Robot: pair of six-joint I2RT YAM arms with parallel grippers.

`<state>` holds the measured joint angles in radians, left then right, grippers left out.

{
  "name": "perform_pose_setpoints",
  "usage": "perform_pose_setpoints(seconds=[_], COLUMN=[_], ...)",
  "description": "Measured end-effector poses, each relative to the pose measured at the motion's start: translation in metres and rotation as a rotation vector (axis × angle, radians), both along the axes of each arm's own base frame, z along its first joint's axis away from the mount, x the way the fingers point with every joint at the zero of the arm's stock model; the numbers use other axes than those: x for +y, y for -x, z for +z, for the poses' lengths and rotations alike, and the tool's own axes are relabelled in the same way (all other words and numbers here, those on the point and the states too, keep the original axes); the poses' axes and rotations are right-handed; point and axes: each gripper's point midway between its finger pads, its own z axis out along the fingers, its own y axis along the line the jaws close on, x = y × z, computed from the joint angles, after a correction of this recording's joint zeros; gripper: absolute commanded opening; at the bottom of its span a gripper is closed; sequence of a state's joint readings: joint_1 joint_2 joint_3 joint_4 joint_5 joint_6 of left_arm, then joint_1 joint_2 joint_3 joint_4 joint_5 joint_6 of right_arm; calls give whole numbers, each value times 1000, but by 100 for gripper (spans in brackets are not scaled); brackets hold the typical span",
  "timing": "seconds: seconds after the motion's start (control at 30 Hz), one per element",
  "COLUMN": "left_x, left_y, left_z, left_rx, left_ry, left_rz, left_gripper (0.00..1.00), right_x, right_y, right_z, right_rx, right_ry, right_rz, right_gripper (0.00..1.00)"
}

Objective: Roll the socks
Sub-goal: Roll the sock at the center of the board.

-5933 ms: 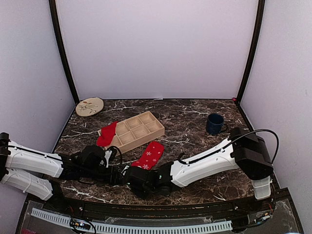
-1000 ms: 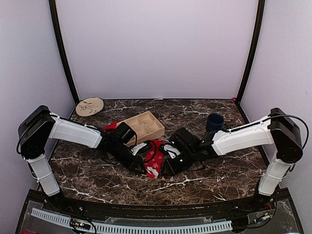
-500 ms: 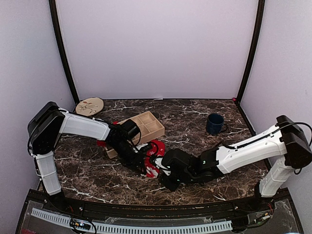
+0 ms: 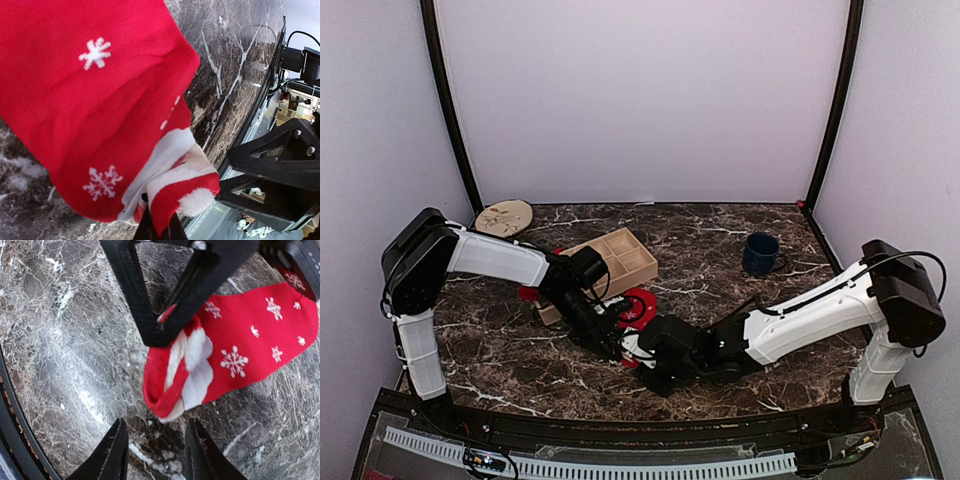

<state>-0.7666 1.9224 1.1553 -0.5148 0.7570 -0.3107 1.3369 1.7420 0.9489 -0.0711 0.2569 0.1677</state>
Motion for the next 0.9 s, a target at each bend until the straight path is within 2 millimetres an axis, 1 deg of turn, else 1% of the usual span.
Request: perform_pose_setpoints(seconds=[0.13,0.2,0.33,0.47,0.63,0.9], left_x=[-1,-1,-2,-2,-1,0], left_y=[2,2,4,4,1,-2], left_z=[2,2,1,0,1,4], left_rx=[10,16,29,33,37,51], left_ry=[10,13,16,18,21,37], left_rz=[-2,-4,-6,-4,3,13], left_gripper=[0,0,0,0,0,0], right_x=[6,8,10,10,12,11], right_y=[-4,-8,-20,-25,-24,-14], right_z=[-4,-3,1,1,1,-5], right_rx=[2,9,14,31,58,103], right_ry=[-11,-27,-60,-74,-87,-85], right_rz=[9,6,-7,-4,14,49], right_gripper=[36,35,31,30,32,35])
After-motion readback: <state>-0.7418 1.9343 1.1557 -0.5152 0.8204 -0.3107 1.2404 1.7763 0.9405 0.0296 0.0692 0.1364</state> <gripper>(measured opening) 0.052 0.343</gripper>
